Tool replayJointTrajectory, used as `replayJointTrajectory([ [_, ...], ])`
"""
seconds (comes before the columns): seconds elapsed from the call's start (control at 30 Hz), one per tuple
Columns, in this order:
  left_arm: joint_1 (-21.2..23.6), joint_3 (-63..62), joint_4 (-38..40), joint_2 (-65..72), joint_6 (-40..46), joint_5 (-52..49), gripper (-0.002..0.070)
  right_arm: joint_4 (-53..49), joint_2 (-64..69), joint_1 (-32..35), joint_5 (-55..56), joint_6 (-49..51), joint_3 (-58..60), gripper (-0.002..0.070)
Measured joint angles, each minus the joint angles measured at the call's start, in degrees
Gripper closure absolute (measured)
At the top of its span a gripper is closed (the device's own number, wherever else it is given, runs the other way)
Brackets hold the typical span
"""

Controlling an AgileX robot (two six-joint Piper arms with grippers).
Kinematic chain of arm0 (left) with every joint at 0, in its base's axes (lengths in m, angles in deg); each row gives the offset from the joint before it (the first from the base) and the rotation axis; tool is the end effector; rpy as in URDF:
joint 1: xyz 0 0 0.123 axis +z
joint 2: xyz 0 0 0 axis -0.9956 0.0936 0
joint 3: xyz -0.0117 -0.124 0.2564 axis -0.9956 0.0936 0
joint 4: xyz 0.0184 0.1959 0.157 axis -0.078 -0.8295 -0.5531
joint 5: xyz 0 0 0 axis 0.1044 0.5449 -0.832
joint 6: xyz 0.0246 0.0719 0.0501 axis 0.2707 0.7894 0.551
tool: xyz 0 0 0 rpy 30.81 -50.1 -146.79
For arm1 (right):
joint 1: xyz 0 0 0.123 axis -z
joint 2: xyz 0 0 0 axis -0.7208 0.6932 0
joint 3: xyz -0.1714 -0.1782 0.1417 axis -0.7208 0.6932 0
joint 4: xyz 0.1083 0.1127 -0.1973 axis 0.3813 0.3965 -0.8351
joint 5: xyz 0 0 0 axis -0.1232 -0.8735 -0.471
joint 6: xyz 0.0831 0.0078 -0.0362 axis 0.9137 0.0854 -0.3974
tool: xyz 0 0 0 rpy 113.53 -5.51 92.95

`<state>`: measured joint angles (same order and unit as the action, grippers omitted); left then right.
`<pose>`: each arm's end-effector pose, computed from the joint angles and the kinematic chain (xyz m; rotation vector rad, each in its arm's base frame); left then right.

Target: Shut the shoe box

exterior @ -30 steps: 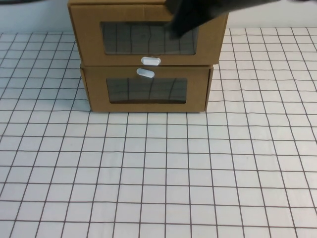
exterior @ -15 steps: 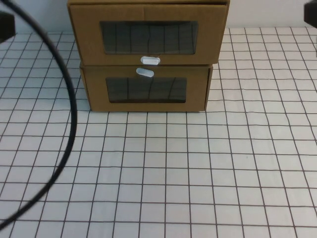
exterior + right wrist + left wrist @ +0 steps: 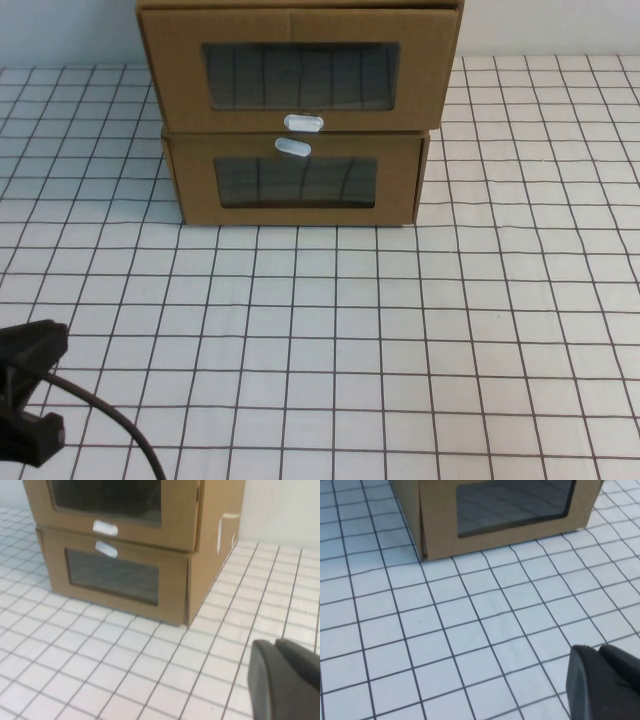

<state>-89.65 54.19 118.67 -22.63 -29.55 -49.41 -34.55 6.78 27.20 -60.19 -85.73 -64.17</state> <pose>0.1064 -0.0390 0.2973 0.4116 2.0676 -0.3310 0.1002 0.0452 0.2968 -0.3331 1.7926 0.3716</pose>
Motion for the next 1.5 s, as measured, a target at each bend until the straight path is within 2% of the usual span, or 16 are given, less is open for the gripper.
replayJointTrajectory([
  [0.33,0.0,1.2,2.02,-1.98,-0.26,5.47,0.068,0.0,-1.22,0.0,-4.73,0.0,7.26,0.0689],
  [0.67,0.0,1.24,2.02,-1.98,-0.26,5.81,0.068,0.0,-1.32,0.0,-16.71,0.0,8.9,0.0689],
  [1.07,0.0,1.34,2.02,-2.11,-0.26,5.93,0.068,0.0,-1.3,0.0,-17.97,0.0,8.9,0.0689],
  [1.17,0.0,1.62,-2.35,-5.06,-0.48,6.72,0.068,0.0,-1.3,0.0,-17.97,0.0,8.9,0.069],
  [1.33,0.0,7.31,-19.7,-15.56,-2.46,11.87,0.068,0.0,-1.3,0.0,-17.97,0.0,8.9,0.0689],
  [1.5,0.63,18.48,-23.95,-25.62,-12.03,22.0,0.068,0.0,-1.3,0.0,-18.05,0.0,8.9,0.069],
])
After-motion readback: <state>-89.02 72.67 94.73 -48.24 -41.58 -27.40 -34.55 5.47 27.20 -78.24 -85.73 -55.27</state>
